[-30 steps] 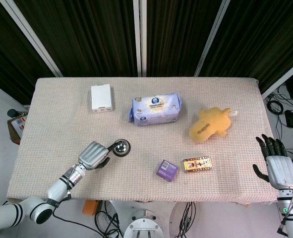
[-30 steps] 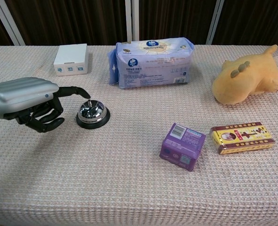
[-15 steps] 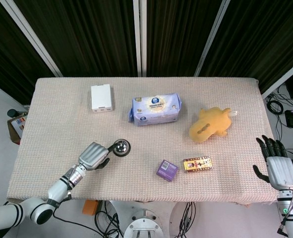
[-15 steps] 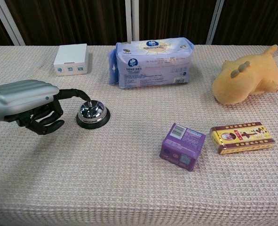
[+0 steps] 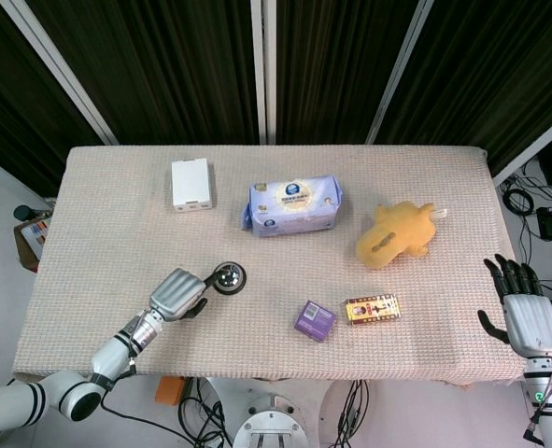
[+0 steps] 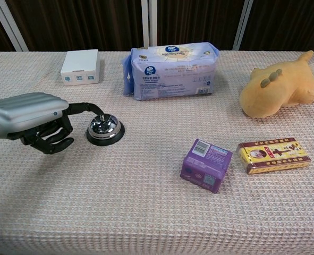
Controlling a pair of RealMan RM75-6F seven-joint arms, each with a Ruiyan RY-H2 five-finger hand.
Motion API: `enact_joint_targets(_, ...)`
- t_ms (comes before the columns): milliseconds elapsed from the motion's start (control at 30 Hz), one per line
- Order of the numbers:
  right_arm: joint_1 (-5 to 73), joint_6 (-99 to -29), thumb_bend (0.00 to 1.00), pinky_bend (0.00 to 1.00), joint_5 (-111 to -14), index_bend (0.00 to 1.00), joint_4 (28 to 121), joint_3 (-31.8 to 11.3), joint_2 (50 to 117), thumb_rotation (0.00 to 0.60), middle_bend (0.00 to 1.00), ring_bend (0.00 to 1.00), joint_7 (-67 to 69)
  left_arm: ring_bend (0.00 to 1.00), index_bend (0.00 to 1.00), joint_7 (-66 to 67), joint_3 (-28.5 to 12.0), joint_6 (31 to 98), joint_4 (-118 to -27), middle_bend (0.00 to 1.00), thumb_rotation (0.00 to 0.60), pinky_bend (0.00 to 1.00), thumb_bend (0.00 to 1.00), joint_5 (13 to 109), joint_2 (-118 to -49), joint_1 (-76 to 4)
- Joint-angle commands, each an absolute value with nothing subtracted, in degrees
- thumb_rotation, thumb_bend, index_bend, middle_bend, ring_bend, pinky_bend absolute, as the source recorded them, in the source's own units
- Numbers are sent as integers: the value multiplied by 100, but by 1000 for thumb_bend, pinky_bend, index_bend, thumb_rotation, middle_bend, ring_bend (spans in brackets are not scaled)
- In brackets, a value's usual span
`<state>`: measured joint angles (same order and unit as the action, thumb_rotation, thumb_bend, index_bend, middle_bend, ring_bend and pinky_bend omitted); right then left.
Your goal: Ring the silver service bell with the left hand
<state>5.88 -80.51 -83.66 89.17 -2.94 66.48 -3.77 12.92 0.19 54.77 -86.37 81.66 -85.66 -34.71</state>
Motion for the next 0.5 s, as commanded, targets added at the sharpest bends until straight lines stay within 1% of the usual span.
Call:
enact_joint_targets(33, 588, -8061, 234, 0, -8371, 0, 8926, -299, 6641, 600, 0, 0, -378, 792, 131, 1263, -7, 5608, -8687, 802, 600, 666, 515, 8252, -8542, -3455)
enact_joint_targets(167, 590, -8055, 234, 0, -8374, 0, 8927, -295, 6641, 600, 0, 0, -379, 792, 131, 1233, -18, 5696, -8693, 802, 600, 665, 515, 8318, -8533, -3444)
enact_joint_targets(367, 598, -8045, 234, 0, -8378, 0, 8932, -294, 6640, 600, 0, 0, -387, 792, 133, 1345, 54, 5434, -8659, 804, 600, 663, 516, 8151, -8528, -3488)
enact_joint_targets(500, 603, -8046, 235, 0, -8374, 0, 8945, -303, 6628, 600, 0, 0, -390, 792, 137, 1415, 82, 5411, -8651, 804, 600, 663, 515, 8135, -8568, -3488)
